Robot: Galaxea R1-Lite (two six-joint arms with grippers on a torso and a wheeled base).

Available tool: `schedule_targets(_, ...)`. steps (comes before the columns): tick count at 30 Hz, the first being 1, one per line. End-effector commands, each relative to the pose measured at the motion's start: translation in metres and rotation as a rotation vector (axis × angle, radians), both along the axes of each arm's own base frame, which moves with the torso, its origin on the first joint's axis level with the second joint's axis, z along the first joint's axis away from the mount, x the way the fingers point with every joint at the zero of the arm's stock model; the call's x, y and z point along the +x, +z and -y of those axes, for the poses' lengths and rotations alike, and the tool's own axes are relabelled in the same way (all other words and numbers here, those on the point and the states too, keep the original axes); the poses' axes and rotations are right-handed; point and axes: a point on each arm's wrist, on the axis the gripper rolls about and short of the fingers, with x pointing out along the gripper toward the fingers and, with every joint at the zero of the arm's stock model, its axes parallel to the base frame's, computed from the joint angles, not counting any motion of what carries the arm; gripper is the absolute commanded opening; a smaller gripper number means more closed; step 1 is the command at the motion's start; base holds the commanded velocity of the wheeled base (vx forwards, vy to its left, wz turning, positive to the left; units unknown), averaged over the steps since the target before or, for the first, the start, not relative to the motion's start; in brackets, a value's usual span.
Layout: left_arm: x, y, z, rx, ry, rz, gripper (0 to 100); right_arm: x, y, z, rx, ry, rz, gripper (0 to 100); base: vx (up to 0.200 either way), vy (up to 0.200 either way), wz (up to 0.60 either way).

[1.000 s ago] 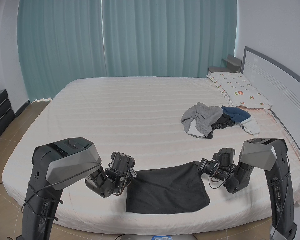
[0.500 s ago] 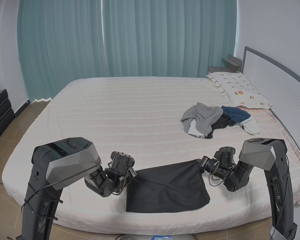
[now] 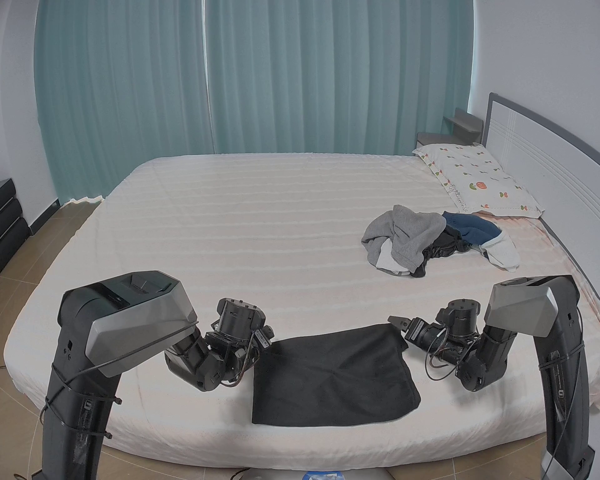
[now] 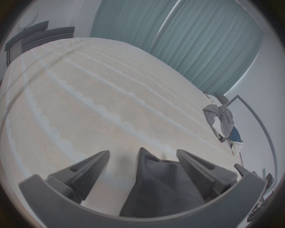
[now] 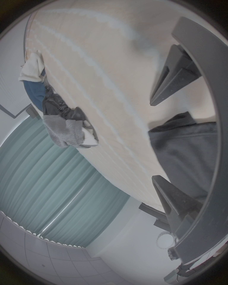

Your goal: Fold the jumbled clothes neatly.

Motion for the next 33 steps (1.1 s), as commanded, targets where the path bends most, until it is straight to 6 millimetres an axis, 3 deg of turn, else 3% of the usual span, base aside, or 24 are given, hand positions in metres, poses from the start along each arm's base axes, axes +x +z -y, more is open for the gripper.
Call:
schedule_targets(1,0.0,0.012,0.001,-0.026,0.002,0.024,100,-0.03,0.022,0.012,0.039,0.066,-0.022,100,0.0,0.0,0.0)
schedule_targets(7,0.0,0.012,0.002,-0.053,0.015,0.038,100,-0.062,0.028,0.022,0.074,0.213,-0.107,100,-0.1,0.0,0.0)
schedule_targets(15,-0.001,0.009,0.002,-0.059,0.0,0.021,100,-0.072,0.022,0.02,0.035,0.242,-0.152,100,-0.2,0.0,0.0)
schedule_targets(31,0.0,0.009,0.002,-0.063,-0.004,0.022,100,-0.083,0.004,0.008,-0.111,0.324,-0.162,100,0.0,0.0,0.0)
schedule_targets(32,0.0,0.009,0.002,-0.064,-0.003,0.022,100,-0.083,0.002,0.007,-0.127,0.306,-0.164,0,0.0,0.0,0.0)
schedule_targets(33,0.0,0.009,0.001,-0.062,-0.002,0.021,100,-0.083,0.002,0.006,-0.139,0.296,-0.163,0,0.0,0.0,0.0)
